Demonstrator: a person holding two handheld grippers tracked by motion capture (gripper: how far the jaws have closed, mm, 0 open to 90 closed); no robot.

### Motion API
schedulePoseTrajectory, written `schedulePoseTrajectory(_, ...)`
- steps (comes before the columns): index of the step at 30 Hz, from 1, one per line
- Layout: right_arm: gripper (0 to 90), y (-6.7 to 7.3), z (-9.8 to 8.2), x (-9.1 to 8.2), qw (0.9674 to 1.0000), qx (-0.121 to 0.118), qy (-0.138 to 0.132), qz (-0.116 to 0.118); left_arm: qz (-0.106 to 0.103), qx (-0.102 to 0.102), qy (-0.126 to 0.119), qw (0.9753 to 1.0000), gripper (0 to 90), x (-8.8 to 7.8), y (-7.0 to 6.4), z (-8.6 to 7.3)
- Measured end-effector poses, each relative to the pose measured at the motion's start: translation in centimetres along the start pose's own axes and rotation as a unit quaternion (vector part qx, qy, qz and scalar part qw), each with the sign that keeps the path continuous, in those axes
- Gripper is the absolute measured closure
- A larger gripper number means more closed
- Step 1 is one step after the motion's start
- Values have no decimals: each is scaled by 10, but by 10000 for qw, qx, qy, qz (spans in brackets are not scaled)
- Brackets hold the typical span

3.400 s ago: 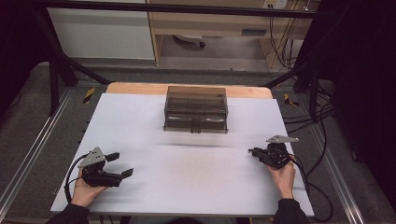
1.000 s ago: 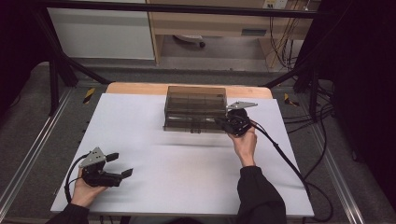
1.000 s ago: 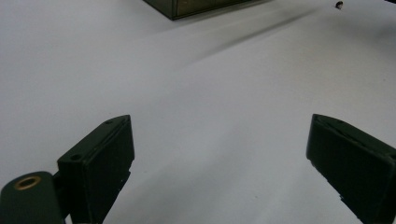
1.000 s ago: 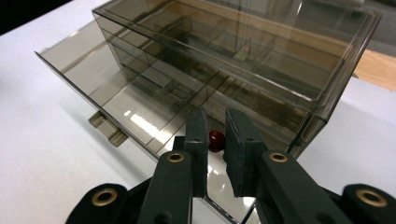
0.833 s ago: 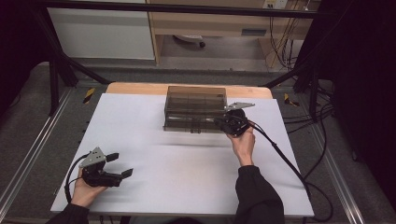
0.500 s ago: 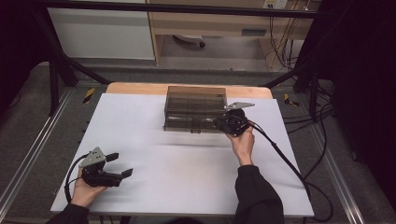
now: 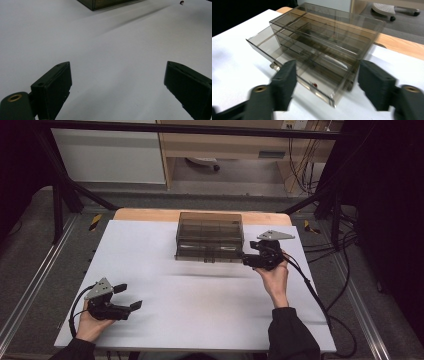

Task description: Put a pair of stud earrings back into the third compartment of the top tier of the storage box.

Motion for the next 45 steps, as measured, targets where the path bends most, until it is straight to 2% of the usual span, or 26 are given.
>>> schedulePoseTrajectory(4, 141, -9, -13, -20, 9997, 160, -12, -204, 7, -5, -5, 10000, 77, 0, 0, 0)
schedulePoseTrajectory(10, 79, -19, -31, -32, 9990, 253, 57, -363, 3, -7, 1, 10000, 77, 0, 0, 0)
schedulePoseTrajectory(14, 50, -30, -52, -38, 9984, 436, 85, -337, 14, -12, 5, 10000, 77, 0, 0, 0)
schedulePoseTrajectory(24, 42, -45, -77, -39, 9978, 562, 200, -284, 16, -2, 11, 10000, 77, 0, 0, 0)
schedulePoseTrajectory(29, 100, -54, -91, -35, 9967, 566, 433, -385, 12, -8, 17, 10000, 77, 0, 0, 0)
schedulePoseTrajectory(36, 207, -61, -102, -30, 9951, 639, 575, -484, 4, -11, 17, 10000, 77, 1, -1, 0)
schedulePoseTrajectory(41, 303, -62, -109, -22, 9934, 590, 796, -572, -3, -2, 11, 10000, 77, 0, -1, 0)
schedulePoseTrajectory(44, 325, -62, -110, -20, 9931, 591, 831, -573, -4, 0, 11, 10000, 77, 0, -1, 0)
schedulePoseTrajectory(45, 362, -62, -112, -19, 9928, 616, 862, -555, -8, 3, 13, 10000, 77, 0, -1, 0)
Point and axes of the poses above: each handheld gripper's, and its own axes: x roughly forward along the jaws, z roughly out of its top, y roughly to its left, the point moved 2 cm from there along x, roughly forward along the jaws, and after that the axes turned 6 degrees about z, right-handed, at the moved point
